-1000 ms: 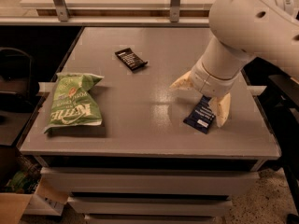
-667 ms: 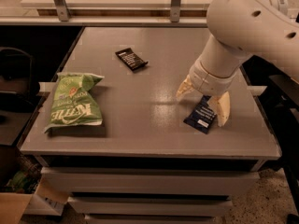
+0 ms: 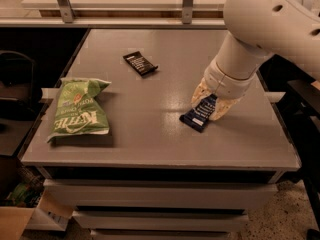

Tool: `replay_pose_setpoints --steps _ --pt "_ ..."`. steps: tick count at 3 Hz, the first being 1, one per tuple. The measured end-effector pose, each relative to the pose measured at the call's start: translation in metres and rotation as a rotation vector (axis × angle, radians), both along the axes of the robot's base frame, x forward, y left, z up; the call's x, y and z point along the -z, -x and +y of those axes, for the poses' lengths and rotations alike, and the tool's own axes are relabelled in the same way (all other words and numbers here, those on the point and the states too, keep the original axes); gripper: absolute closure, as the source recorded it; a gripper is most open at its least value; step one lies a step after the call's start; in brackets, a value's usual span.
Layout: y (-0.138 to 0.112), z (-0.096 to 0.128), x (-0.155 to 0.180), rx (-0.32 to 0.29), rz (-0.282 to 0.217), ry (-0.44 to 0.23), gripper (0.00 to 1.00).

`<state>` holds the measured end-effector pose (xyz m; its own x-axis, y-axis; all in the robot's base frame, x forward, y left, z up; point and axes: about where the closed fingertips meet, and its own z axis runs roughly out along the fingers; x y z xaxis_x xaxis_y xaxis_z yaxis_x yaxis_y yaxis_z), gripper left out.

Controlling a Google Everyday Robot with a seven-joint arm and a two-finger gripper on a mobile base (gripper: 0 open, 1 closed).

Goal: Move rxbar blueberry near green jalapeno chip bag

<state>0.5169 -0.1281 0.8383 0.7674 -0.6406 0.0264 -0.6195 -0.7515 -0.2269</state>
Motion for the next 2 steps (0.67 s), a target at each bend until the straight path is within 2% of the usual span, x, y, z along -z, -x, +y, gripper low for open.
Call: replay_pose_setpoints --steps 1,2 --pt "-0.0088 -0.0007 0.0026 0.014 0.002 -0.012 1.0" --pt "-0.0136 -0.0018 -0.0019 0.022 -0.008 -0.023 1.0"
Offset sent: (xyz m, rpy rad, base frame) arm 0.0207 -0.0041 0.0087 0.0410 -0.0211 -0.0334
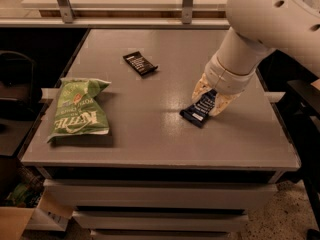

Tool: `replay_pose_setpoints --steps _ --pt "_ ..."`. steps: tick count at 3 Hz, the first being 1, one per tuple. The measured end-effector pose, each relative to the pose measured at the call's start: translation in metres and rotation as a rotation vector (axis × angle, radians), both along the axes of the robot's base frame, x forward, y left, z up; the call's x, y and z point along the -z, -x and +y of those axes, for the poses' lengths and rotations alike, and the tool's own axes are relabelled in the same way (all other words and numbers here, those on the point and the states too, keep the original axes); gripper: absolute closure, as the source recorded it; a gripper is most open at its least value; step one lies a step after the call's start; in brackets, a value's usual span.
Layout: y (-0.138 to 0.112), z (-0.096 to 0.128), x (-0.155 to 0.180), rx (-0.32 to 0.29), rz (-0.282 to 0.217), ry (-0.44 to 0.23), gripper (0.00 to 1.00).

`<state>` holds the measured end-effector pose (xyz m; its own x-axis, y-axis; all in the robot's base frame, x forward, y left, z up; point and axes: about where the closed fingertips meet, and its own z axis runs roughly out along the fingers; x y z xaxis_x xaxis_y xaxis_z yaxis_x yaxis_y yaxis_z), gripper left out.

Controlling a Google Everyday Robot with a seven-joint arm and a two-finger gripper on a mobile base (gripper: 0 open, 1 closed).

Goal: Move rxbar blueberry near green jalapeno chip bag

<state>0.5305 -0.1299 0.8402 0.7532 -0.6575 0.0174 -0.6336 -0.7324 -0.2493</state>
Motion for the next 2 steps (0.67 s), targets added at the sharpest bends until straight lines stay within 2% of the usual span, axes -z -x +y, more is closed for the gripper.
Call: replay_pose_setpoints --steps 1,2 --pt "-0.004 -0.001 -0.016 0.001 -0.031 -0.017 1.0" --pt "0.001 0.014 -0.033 -0.061 -0.045 -0.039 1.0"
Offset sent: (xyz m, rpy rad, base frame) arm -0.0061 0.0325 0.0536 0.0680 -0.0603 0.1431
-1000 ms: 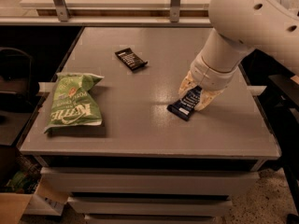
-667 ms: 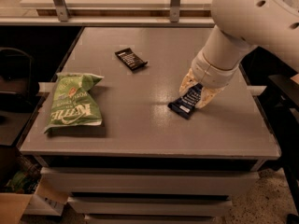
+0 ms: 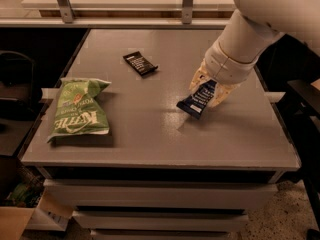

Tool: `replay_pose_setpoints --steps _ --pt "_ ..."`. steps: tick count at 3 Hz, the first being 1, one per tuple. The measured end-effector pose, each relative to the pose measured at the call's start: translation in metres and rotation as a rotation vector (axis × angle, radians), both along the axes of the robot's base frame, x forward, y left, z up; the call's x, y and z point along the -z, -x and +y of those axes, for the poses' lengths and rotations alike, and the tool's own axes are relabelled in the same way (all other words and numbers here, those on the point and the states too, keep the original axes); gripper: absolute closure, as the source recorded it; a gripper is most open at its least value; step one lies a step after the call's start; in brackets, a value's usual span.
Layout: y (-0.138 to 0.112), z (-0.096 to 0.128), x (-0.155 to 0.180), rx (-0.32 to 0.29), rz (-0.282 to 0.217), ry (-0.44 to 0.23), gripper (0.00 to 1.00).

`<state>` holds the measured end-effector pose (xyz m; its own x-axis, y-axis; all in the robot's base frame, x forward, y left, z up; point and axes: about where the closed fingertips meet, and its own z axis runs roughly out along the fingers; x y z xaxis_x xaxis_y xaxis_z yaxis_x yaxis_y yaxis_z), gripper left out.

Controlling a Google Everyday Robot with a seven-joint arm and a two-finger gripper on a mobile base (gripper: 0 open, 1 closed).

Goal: Move rxbar blueberry near green jalapeno chip bag

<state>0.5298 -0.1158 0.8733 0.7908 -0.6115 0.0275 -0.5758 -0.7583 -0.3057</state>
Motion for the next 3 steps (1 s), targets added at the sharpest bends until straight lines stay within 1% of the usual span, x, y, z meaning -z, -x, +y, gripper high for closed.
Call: replay_pose_setpoints --steps 1,2,3 --pt "0.012 0.034 -0.015 -0.124 -0.004 -0.023 1.0" --pt "0.025 0.071 -0.023 -0.249 0.001 -0.029 1.0" --pt "0.034 0.105 -0.028 -0.351 0.011 -0.039 1.0"
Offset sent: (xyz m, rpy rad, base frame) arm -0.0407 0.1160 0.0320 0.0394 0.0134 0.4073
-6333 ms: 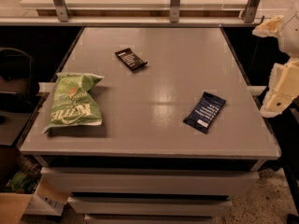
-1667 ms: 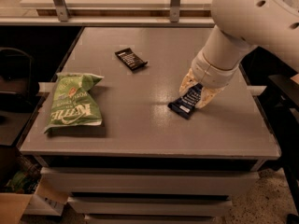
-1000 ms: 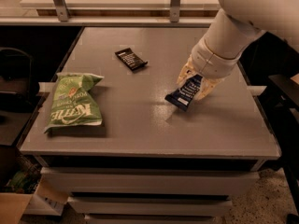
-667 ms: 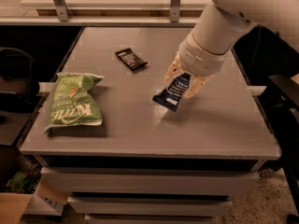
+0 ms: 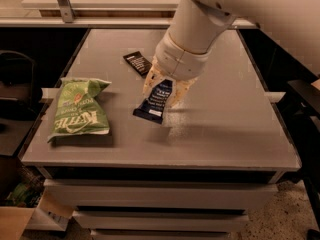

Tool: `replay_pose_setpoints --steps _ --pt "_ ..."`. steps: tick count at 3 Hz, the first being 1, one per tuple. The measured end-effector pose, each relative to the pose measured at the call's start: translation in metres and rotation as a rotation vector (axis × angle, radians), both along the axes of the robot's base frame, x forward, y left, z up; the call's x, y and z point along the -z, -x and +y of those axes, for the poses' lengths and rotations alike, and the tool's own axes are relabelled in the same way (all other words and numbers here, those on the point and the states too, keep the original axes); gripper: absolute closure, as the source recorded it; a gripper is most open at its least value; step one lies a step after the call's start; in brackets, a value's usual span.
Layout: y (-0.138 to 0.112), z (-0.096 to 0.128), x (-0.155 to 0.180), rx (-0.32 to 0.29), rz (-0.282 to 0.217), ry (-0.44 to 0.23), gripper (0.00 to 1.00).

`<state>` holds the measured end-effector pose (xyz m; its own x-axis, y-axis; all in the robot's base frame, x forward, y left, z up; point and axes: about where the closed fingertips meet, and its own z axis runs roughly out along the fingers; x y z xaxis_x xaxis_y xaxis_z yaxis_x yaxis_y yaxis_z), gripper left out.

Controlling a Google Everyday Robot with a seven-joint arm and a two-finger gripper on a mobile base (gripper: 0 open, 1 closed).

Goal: Move rxbar blueberry near green jalapeno chip bag

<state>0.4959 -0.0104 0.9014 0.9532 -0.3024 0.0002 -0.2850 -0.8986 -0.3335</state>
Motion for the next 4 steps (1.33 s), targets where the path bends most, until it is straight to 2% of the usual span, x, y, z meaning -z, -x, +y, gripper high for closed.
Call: replay_pose_setpoints --steps 1,2,3,4 --pt "-0.001 0.024 0.002 -0.057 0.012 -0.004 1.0" --pt "-0.008 0.041 0.009 -0.085 0.026 -0.008 1.0" --pt "-0.015 0.052 0.014 -0.099 0.035 -0.006 0.82" --pt "-0.02 0.06 0.018 -0.106 0.042 -0.001 0.58"
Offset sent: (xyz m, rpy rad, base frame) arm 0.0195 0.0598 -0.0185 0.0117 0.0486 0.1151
